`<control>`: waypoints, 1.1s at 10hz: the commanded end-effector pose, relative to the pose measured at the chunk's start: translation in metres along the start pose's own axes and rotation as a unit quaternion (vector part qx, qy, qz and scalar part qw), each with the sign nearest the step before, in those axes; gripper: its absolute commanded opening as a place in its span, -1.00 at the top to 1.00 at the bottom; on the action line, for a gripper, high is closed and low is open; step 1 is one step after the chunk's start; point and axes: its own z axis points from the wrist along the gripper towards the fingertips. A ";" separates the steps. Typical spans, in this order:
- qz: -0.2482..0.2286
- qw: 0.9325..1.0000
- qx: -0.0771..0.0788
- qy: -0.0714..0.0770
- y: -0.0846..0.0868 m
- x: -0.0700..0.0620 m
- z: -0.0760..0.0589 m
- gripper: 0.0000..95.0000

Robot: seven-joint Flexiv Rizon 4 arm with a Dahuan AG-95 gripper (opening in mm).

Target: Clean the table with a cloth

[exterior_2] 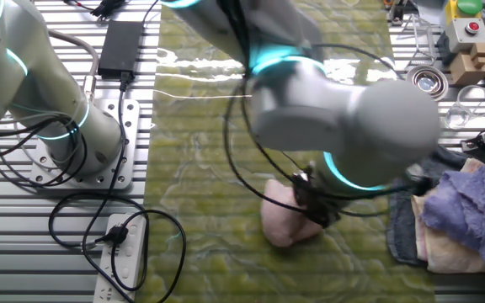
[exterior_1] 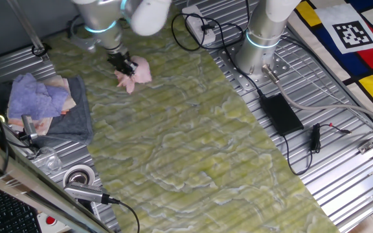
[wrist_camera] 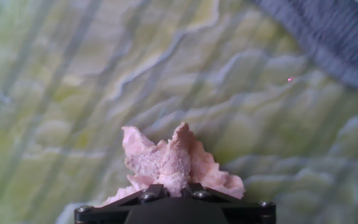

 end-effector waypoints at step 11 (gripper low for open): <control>0.071 0.997 0.000 -0.014 0.003 -0.061 -0.001 1.00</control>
